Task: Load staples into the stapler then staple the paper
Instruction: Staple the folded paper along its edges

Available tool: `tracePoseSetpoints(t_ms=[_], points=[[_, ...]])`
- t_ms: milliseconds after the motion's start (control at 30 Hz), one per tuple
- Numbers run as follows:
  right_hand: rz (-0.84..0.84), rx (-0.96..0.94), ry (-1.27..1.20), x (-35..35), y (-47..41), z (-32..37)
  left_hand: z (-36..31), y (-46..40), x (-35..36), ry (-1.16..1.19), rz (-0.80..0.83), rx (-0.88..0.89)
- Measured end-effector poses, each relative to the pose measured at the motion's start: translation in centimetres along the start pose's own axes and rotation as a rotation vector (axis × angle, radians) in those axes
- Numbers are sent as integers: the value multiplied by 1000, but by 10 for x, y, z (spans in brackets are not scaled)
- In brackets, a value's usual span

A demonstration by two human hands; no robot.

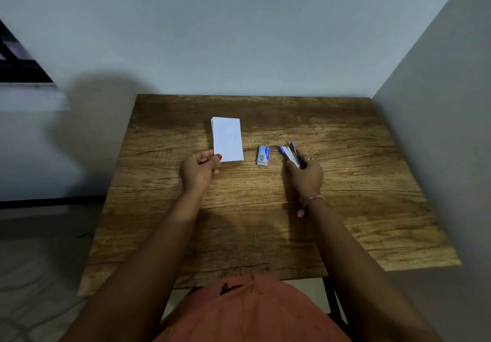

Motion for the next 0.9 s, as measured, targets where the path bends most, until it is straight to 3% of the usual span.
tracePoseSetpoints(t_ms=[267, 500, 900], points=[[-82, -2, 8, 5, 6, -4, 13, -6, -5, -213, 47, 118], [-236, 15, 185, 8, 6, 1, 10, -3, -3, -382, 58, 304], [-277, 68, 301, 12, 2, 1, 4, -4, 1, -529, 6, 289]])
Point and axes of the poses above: each hand's wrist, its own y-axis away from the middle knuckle, its own x-axis out of the palm, z = x × y, the point moved 5 cm from there along -y, towards the middle knuckle, and after that the axes turned 11 degrees about x, right-handed, at the moved point
